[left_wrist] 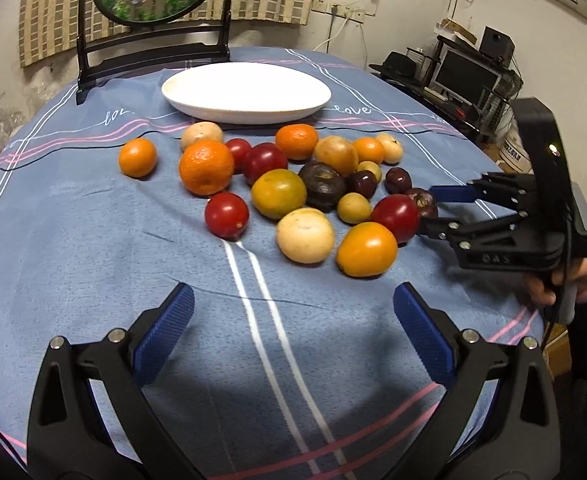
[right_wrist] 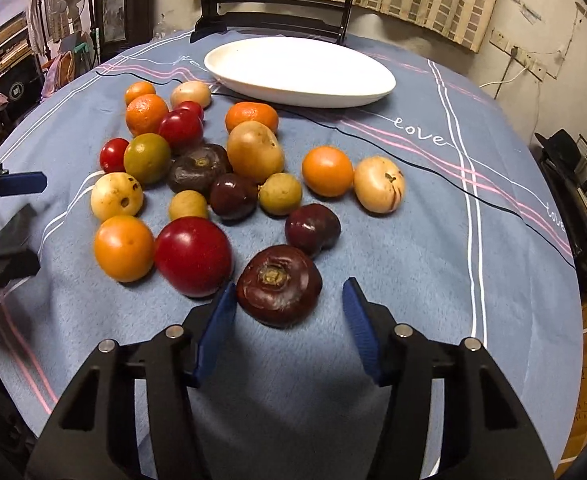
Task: Organize fruits
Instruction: 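Grasp the dark purple plum with the right gripper while the left gripper approaches the orange tomato, then grasp the orange tomato with the left gripper while the right gripper carries the plum to the plate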
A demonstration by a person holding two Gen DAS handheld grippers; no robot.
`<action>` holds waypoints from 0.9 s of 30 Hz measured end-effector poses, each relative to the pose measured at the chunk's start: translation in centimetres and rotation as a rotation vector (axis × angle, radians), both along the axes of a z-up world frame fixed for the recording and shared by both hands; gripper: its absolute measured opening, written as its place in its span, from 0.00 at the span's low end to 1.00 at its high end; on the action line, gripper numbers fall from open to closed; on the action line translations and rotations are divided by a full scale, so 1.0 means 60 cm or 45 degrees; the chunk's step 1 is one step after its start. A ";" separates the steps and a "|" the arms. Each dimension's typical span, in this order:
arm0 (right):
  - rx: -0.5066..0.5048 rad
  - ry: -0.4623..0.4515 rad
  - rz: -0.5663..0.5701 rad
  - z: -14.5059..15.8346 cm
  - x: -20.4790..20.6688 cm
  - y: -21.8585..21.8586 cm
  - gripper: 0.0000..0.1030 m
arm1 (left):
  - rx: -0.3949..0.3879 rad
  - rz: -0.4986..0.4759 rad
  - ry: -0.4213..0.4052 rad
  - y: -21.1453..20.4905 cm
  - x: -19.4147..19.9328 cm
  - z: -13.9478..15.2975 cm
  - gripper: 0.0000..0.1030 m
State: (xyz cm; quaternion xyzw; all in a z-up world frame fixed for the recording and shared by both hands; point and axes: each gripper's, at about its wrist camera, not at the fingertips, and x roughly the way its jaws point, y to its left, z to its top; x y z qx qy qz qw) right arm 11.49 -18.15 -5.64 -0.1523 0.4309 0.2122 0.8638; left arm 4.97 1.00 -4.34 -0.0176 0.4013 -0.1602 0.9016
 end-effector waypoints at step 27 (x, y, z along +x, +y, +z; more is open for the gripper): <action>0.240 -0.002 -0.078 0.011 -0.041 -0.058 0.42 | 0.119 -0.228 0.075 -0.113 0.051 -0.008 0.53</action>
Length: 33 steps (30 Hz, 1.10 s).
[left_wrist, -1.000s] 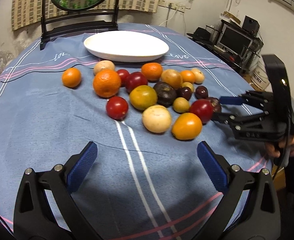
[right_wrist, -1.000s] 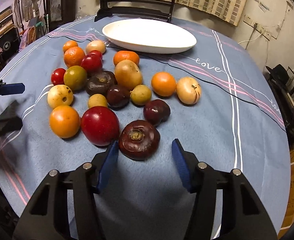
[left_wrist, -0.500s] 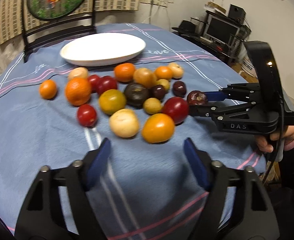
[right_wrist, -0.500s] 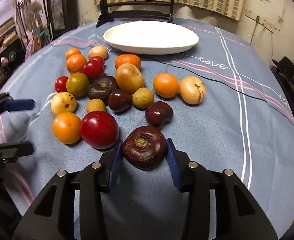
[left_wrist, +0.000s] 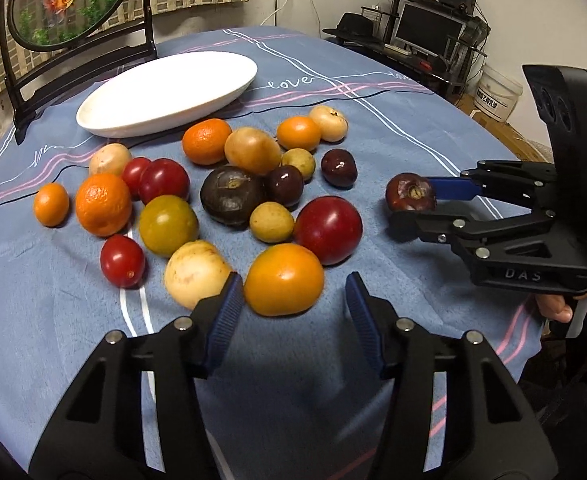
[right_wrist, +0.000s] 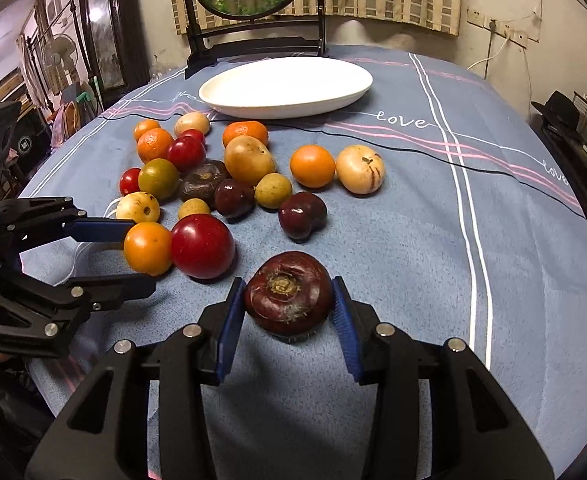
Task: Organize fruits
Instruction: 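Grasp the orange tomato with the left gripper while the right gripper carries the plum to the plate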
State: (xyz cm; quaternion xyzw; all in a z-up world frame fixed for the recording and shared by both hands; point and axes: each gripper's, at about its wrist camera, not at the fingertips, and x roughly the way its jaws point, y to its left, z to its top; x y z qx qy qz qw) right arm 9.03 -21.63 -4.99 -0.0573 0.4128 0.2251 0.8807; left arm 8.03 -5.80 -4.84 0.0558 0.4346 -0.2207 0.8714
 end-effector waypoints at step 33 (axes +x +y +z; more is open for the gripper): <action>0.196 -0.035 0.012 0.132 0.203 0.064 0.42 | -0.178 0.165 -0.098 0.126 0.186 0.142 0.42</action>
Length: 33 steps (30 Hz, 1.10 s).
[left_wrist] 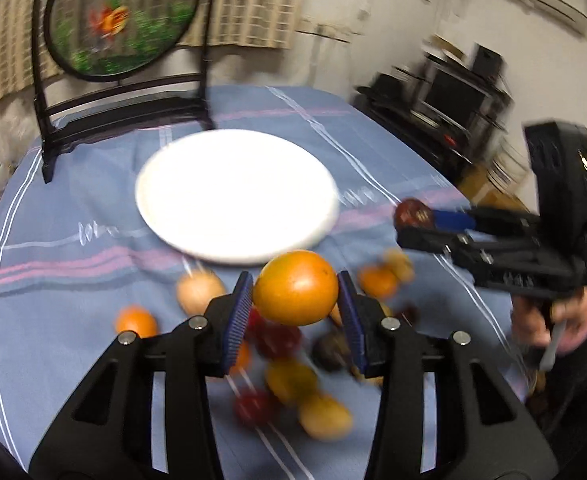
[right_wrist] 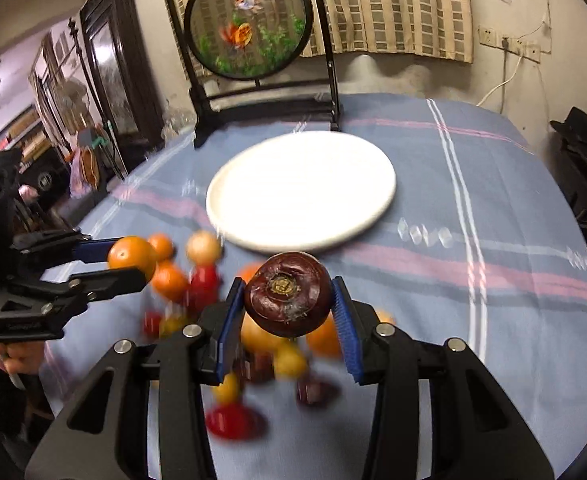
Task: Organize fruits
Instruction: 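Grasp the orange tomato with the left gripper while the right gripper carries the plum to the plate, then release both fruits onto the white plate and pull both grippers back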
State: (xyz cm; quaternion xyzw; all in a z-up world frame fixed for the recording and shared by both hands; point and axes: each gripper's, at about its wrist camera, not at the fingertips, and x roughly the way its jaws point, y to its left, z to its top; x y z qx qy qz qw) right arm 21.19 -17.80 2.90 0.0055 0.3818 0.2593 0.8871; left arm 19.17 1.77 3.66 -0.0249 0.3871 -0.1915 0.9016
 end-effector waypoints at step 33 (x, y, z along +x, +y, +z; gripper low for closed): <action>-0.151 0.036 -0.057 -0.034 0.084 0.048 0.63 | 0.174 0.302 0.060 0.054 0.124 -0.048 0.96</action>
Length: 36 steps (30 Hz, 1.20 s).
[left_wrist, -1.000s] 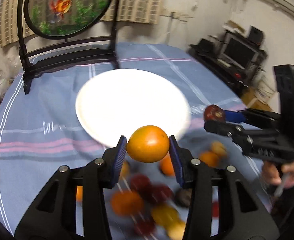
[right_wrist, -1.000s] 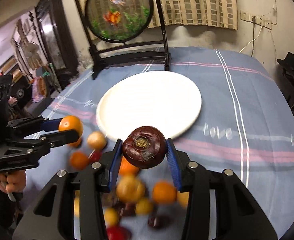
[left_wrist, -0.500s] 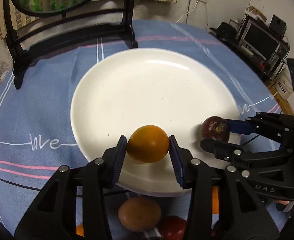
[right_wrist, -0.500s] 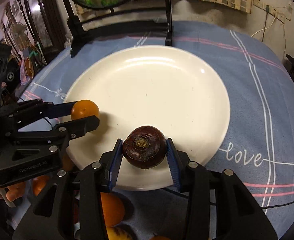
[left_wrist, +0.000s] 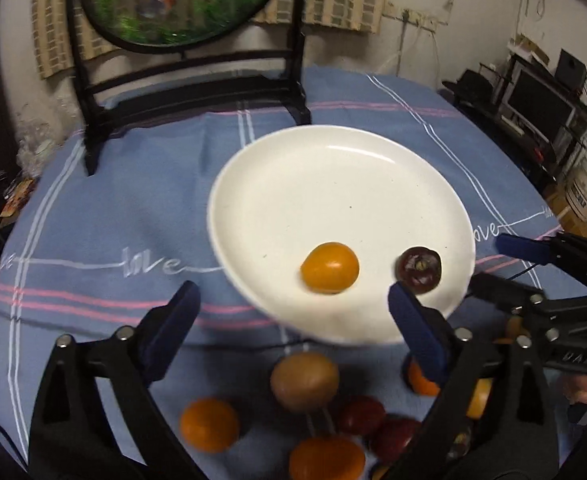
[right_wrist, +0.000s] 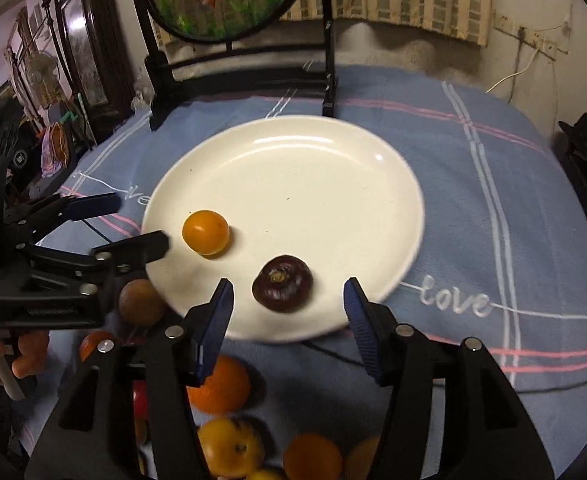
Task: Organize fruits
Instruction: 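Release both fruits onto the white plate and pull both grippers back, then grasp the red plum with the right gripper while the left gripper grasps the pale yellow fruit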
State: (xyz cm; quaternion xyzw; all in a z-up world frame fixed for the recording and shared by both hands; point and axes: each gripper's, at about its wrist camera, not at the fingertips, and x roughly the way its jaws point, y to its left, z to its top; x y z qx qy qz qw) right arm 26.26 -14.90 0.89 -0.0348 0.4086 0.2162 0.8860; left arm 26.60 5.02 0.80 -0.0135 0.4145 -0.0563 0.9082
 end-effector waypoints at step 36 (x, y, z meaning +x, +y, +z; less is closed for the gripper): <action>-0.004 0.023 0.081 -0.104 -0.278 -0.017 0.64 | -0.098 -0.116 -0.040 -0.047 -0.348 -0.082 0.97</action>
